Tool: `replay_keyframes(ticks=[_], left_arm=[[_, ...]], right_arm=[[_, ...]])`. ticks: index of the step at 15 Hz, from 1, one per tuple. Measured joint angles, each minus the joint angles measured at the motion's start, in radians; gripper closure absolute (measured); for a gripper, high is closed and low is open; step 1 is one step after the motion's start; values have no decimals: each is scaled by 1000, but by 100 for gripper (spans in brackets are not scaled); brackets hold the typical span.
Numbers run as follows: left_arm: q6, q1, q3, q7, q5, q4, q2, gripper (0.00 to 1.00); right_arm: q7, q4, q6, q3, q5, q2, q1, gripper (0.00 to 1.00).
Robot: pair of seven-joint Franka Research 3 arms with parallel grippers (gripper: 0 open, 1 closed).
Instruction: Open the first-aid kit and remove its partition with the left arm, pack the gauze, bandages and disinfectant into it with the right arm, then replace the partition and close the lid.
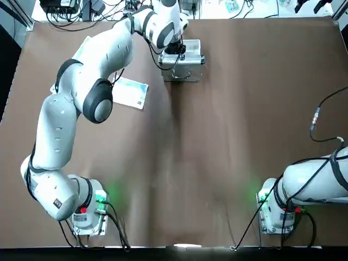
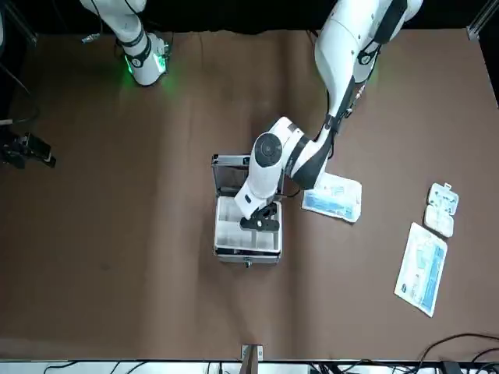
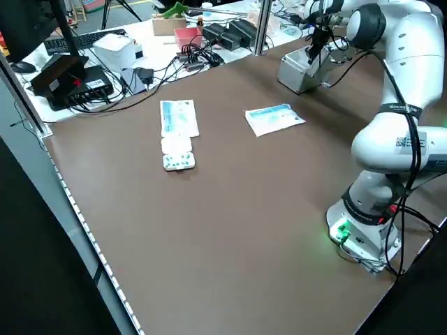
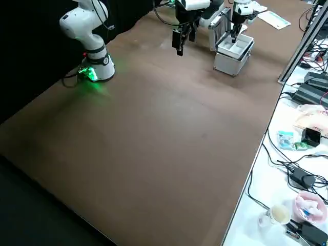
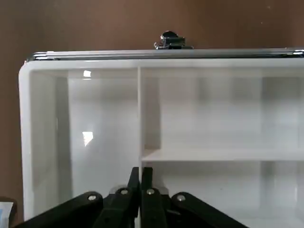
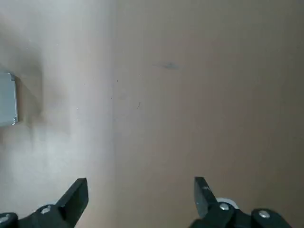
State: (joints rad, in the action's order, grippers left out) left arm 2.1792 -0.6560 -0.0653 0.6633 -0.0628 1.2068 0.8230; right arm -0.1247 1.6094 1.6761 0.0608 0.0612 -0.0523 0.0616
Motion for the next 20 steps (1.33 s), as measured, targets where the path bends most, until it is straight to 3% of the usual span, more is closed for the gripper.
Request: replay_keyframes(ticks=[7, 13, 20], left_arm=[[0, -54, 73, 4, -5, -5, 0, 97], [-6, -56, 75, 4, -6, -6, 0, 97], [-15, -59, 75, 3, -6, -6, 1, 97]], right_arm=[[0, 0, -1, 0, 0, 4, 0, 1], [26, -6, -2, 1, 0, 11, 2, 1], [54, -29, -104, -1, -33, 18, 0, 1]])
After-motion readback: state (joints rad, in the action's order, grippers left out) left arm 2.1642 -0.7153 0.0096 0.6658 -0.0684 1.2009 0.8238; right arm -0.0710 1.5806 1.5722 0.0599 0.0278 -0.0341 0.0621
